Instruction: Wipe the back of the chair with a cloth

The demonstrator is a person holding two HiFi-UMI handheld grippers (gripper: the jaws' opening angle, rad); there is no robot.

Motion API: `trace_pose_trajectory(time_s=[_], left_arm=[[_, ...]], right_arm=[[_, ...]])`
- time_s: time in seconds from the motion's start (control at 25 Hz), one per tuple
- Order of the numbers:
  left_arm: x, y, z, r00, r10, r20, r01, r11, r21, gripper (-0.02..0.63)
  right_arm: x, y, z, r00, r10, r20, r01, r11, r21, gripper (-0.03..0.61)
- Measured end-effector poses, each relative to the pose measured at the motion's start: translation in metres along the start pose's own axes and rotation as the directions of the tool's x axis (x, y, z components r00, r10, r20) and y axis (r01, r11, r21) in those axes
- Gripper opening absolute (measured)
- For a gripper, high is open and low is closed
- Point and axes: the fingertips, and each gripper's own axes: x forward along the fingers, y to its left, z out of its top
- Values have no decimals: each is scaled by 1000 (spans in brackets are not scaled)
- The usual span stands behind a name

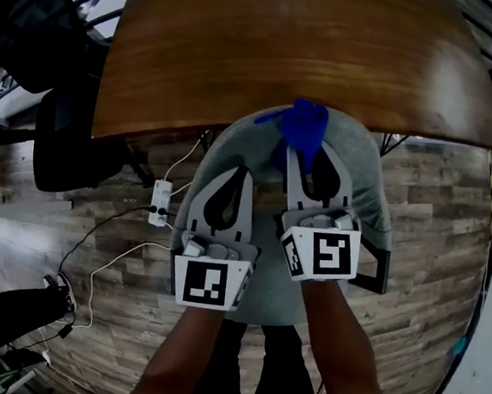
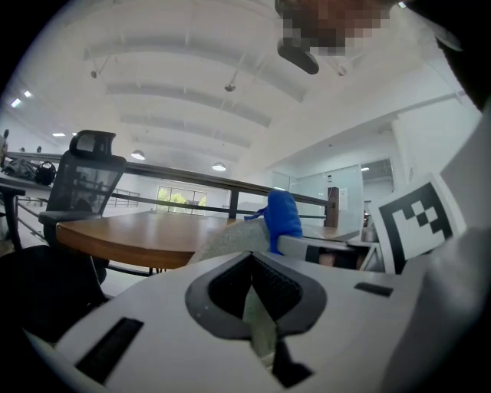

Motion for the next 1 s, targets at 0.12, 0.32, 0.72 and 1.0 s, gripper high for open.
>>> trace_pose_trajectory(time_s=[0.12, 0.32, 0.72, 1.0], left_arm=[[4, -13, -5, 1000, -31, -2, 31, 999, -9, 8], [10, -37, -5, 993, -115, 19, 115, 993, -2, 8], [18, -90, -14, 979, -204, 19, 204, 978, -39, 8], [16, -114, -27, 966, -258, -1, 258, 965, -39, 8]], right_arm=[[-8, -19, -1, 999, -43, -2, 43, 999, 8, 110], [-24, -49, -5, 992, -122, 2, 122, 992, 35, 110], [-61, -101, -11, 975, -222, -1, 221, 975, 34, 110], [-85, -120, -27, 953, -302, -21, 303, 951, 69, 110]])
